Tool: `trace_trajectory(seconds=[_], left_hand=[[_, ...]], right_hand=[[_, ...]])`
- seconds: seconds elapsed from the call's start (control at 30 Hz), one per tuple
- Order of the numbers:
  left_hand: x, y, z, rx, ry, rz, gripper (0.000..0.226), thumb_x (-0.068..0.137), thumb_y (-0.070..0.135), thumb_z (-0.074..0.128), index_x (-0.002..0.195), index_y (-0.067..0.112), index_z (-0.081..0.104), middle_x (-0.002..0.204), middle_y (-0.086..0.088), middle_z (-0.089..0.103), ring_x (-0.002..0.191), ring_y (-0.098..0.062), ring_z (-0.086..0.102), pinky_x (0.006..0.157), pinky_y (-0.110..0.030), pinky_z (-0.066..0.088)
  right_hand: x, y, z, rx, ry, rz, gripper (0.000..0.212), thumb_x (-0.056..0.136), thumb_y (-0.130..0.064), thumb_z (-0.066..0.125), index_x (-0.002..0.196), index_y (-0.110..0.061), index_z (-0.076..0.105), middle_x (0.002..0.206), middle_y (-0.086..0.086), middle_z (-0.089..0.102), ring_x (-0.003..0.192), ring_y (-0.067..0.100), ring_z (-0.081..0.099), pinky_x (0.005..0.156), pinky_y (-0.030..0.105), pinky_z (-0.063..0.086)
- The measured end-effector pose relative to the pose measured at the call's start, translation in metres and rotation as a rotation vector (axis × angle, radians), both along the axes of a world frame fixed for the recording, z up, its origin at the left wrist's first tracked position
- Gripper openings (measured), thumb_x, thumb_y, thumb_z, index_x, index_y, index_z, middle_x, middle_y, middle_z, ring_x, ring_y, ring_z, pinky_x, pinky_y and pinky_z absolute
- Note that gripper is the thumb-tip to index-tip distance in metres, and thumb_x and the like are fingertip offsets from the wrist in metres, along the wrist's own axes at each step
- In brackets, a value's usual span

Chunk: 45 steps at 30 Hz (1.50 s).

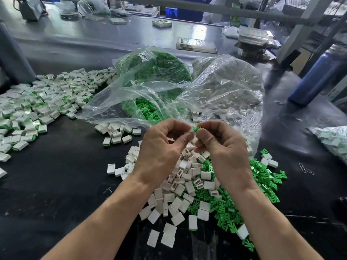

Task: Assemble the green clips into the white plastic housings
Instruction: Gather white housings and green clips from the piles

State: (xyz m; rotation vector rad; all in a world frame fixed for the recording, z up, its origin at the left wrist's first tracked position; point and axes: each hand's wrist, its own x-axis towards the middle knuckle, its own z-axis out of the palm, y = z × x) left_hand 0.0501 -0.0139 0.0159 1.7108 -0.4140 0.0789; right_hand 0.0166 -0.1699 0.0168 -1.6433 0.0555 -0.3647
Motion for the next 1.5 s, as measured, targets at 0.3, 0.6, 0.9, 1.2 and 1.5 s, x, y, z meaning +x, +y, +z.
trace_trajectory(seconds=[0.3, 0.6, 0.9, 1.2, 1.5], left_hand=[[0.000, 0.000, -0.001, -0.037, 0.011, -0.013, 0.008, 0.093, 0.021, 0.076, 0.100, 0.023, 0.072, 0.092, 0.011, 0.074, 0.085, -0.006, 0.071, 0.077, -0.023, 0.060], [0.002, 0.003, -0.002, 0.087, -0.093, 0.028, 0.021, 0.090, 0.002, 0.076, 0.095, 0.023, 0.074, 0.089, 0.012, 0.073, 0.085, 0.000, 0.071, 0.073, -0.012, 0.055], [0.000, 0.003, 0.003, 0.190, -0.214, 0.041, 0.026, 0.090, -0.005, 0.074, 0.097, 0.019, 0.075, 0.089, 0.016, 0.066, 0.088, 0.002, 0.068, 0.077, -0.008, 0.054], [-0.002, 0.004, 0.010, 0.354, -0.309, 0.045, 0.016, 0.092, 0.001, 0.073, 0.100, 0.015, 0.077, 0.089, 0.018, 0.064, 0.089, 0.000, 0.064, 0.079, -0.009, 0.052], [0.002, 0.005, 0.006, 0.318, -0.255, 0.049, 0.017, 0.092, -0.002, 0.072, 0.098, 0.013, 0.077, 0.088, 0.015, 0.066, 0.084, -0.001, 0.066, 0.075, -0.010, 0.053]], right_hand=[[-0.001, -0.004, 0.001, -0.107, -0.008, 0.027, 0.008, 0.099, -0.009, 0.068, 0.104, -0.015, 0.070, 0.082, 0.004, 0.074, 0.072, 0.020, 0.072, 0.067, 0.030, 0.060], [-0.006, 0.003, 0.005, -0.506, -0.051, -0.050, 0.009, 0.097, -0.006, 0.069, 0.102, -0.013, 0.068, 0.087, -0.004, 0.066, 0.080, 0.015, 0.065, 0.072, 0.038, 0.059], [-0.009, 0.005, 0.007, -0.490, -0.052, -0.053, 0.009, 0.096, -0.002, 0.069, 0.096, -0.011, 0.069, 0.082, -0.002, 0.068, 0.076, 0.019, 0.067, 0.070, 0.045, 0.060], [-0.010, 0.005, 0.008, -0.580, -0.057, -0.078, 0.009, 0.094, -0.001, 0.071, 0.095, -0.010, 0.071, 0.079, -0.003, 0.067, 0.075, 0.019, 0.066, 0.069, 0.041, 0.058], [-0.008, 0.005, 0.002, -0.517, -0.051, -0.079, 0.009, 0.094, -0.004, 0.073, 0.097, -0.012, 0.073, 0.081, -0.004, 0.070, 0.072, 0.014, 0.067, 0.066, 0.033, 0.059]])
